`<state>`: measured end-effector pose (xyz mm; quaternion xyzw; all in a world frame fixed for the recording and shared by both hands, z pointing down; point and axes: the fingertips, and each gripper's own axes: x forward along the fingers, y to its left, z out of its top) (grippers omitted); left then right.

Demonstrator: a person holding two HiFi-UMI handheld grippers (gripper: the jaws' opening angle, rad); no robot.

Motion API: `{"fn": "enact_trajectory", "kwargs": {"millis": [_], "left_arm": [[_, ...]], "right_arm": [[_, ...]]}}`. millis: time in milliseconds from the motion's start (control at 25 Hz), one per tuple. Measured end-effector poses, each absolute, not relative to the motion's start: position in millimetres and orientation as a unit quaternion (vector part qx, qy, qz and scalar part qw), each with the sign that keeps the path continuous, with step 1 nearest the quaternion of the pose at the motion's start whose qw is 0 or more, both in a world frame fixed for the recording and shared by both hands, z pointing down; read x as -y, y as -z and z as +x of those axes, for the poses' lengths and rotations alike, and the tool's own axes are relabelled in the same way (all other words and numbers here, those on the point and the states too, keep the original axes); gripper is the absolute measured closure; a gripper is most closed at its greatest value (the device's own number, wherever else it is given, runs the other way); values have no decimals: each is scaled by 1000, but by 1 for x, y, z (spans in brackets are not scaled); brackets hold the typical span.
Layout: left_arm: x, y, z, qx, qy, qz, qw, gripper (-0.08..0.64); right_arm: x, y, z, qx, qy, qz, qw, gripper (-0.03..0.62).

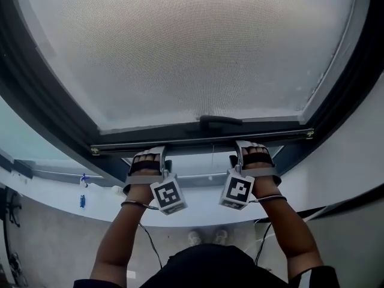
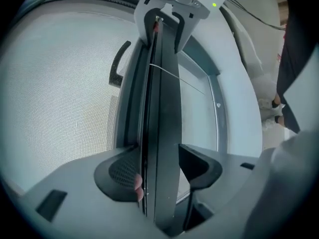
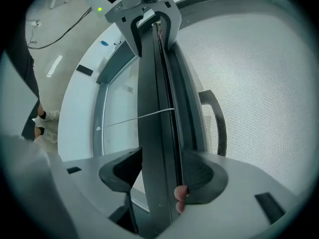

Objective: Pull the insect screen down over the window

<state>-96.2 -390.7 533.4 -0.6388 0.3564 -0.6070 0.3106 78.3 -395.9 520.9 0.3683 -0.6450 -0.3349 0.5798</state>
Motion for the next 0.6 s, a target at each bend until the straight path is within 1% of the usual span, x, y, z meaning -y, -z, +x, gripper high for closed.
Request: {"fn": "enact_trajectory", "kwargs": {"millis": [160,400,600], "left_arm": [[394,-534,-98,-358,611,-626,327,328],[393,-533,-98,-356,619,-615,333,328],[397,-531,-98,-375,618,-606,334,328]], "right_arm": [[398,-521,78,639,338,373,582,350],[398,-521,79,630,341,372,590,351],[402,-519,77,633,348,374,582,351]]}}
